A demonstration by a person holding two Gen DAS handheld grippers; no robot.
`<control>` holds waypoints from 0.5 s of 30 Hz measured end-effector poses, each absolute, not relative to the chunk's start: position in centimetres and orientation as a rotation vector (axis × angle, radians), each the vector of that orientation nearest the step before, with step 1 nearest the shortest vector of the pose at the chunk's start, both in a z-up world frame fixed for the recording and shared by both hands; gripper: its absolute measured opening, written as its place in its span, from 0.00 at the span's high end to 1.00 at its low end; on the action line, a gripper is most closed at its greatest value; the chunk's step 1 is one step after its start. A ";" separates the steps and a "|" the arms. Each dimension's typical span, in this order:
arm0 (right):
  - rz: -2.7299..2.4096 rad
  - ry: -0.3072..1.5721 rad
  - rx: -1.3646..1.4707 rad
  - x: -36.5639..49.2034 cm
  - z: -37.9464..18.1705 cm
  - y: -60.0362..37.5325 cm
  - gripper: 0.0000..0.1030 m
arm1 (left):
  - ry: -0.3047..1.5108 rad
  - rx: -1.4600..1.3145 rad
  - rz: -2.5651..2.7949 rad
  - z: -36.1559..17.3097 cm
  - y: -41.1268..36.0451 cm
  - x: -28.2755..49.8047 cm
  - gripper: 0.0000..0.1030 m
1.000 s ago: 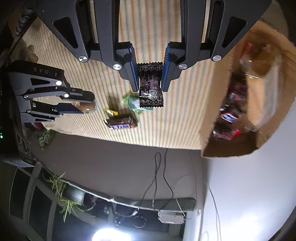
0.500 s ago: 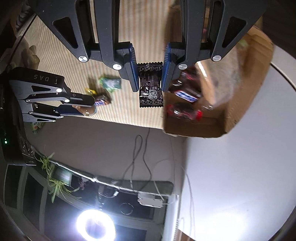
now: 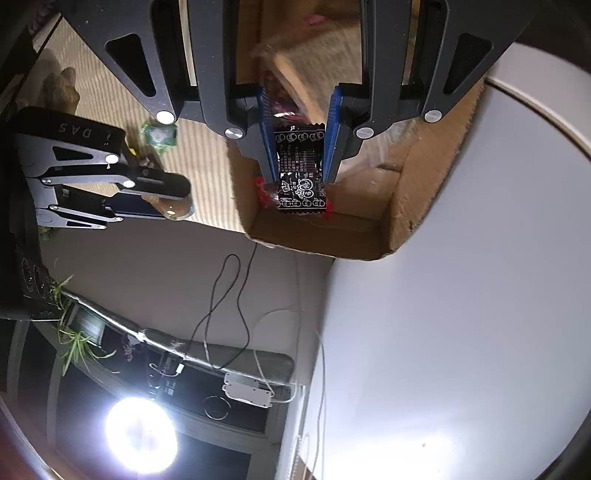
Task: Organize snacks
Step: 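Carry both snacks into the cardboard box and open both tools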
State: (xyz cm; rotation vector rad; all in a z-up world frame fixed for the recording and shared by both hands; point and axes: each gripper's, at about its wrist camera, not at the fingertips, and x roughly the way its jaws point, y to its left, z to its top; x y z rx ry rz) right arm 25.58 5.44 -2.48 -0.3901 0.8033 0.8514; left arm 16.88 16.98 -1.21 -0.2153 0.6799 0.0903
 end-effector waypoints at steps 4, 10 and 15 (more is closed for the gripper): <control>0.874 0.814 -0.381 26.3 -3.1 7.4 0.67 | 0.684 -0.214 0.102 -1.3 17.8 17.5 0.78; 0.897 0.833 -0.376 27.3 -4.1 9.6 0.67 | 0.684 -0.216 0.119 -1.5 18.7 18.0 0.78; 0.903 0.845 -0.378 27.9 -4.9 10.5 0.67 | 0.685 -0.215 0.128 -1.6 18.9 18.2 0.78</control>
